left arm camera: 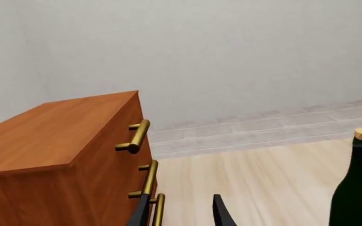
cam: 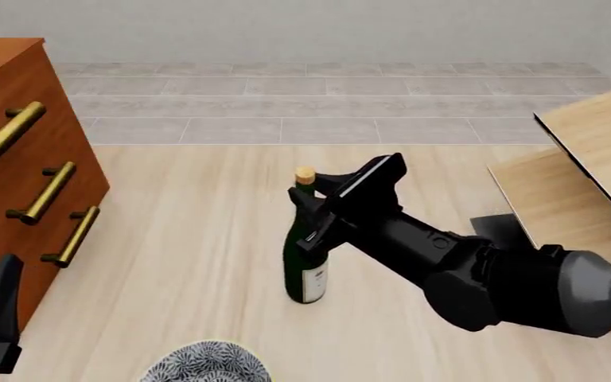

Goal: Put the wine bottle on the wine rack.

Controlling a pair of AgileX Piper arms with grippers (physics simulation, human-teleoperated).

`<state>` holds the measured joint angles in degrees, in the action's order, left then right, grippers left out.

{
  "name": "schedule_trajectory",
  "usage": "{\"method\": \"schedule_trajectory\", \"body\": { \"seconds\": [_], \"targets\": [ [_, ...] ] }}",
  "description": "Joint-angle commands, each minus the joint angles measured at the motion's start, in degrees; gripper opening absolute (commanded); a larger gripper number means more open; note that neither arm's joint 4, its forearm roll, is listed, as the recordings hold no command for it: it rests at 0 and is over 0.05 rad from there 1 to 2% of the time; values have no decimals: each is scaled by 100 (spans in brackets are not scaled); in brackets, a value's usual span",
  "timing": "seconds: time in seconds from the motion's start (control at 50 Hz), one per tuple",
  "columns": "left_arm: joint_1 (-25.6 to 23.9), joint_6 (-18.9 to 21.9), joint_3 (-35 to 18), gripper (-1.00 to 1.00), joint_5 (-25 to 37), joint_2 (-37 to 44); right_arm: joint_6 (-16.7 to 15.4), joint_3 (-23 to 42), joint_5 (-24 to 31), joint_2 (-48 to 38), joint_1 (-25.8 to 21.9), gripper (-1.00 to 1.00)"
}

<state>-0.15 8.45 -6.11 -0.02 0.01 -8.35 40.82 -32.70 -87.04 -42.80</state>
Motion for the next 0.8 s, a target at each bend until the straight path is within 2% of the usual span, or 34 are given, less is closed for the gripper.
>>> {"method": "schedule_trajectory", "body": {
  "seconds": [0.02, 0.56, 0.8],
  "targets": [
    [-4, 5, -31, 100, 16, 0, 29, 21, 46, 79, 34, -100],
    [-42, 2, -204, 100, 134, 0, 13, 308, 908, 1061, -53, -100],
    [-83, 2, -246, 100, 164, 0, 275, 532, 1462, 1701, 114, -100]
  ]
}}
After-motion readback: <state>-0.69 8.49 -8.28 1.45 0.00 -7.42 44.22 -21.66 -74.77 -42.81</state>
